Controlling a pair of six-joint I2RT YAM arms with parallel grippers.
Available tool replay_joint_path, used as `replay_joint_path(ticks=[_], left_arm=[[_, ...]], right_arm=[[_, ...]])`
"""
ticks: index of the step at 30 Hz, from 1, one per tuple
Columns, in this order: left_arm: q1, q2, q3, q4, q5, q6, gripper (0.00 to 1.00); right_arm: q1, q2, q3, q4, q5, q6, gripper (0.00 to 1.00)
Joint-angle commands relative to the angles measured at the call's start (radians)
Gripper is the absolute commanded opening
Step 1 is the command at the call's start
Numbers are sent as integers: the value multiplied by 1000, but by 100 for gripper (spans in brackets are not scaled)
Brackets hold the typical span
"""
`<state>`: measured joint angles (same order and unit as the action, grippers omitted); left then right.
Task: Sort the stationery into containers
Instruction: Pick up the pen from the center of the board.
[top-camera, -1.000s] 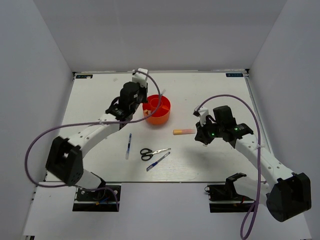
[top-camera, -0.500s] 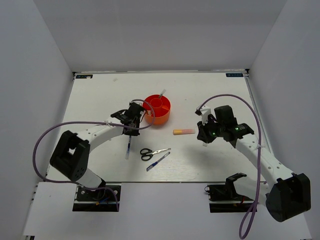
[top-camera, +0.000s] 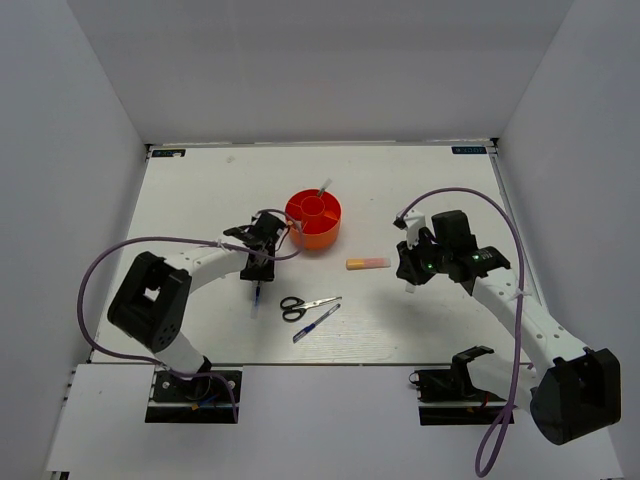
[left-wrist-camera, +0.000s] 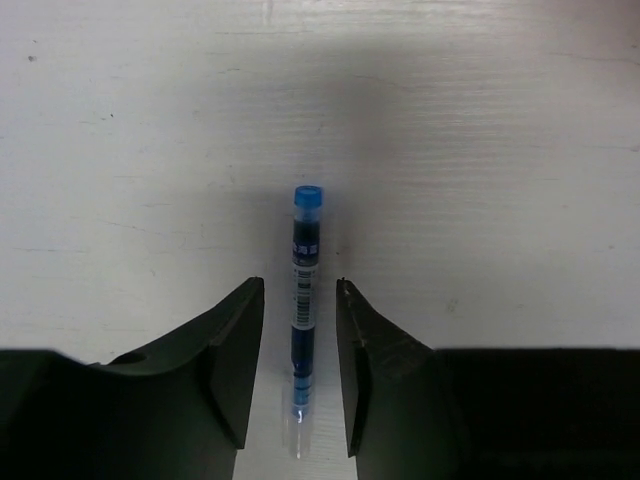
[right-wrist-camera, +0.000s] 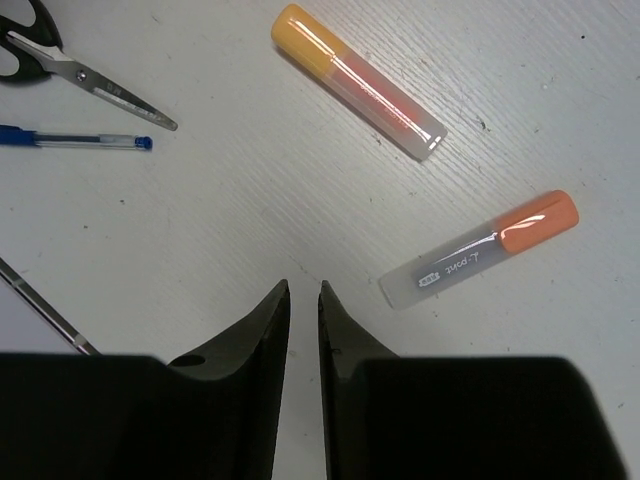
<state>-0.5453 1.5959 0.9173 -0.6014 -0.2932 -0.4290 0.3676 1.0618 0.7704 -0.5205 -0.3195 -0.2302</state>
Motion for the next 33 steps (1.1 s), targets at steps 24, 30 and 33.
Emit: replay_joint_path(ticks=[24,30,33], left_arm=[[45,-185,199,124,118,220,0],[45,-192,288,446,170,387,0],[45,-160,243,706,207,468,0]], right_arm=[[-21,-22,4,5,-50,2,42],[-22,-23,-2,13,-49,-1,0],[-22,-23,-5,16,-53,-1,0]])
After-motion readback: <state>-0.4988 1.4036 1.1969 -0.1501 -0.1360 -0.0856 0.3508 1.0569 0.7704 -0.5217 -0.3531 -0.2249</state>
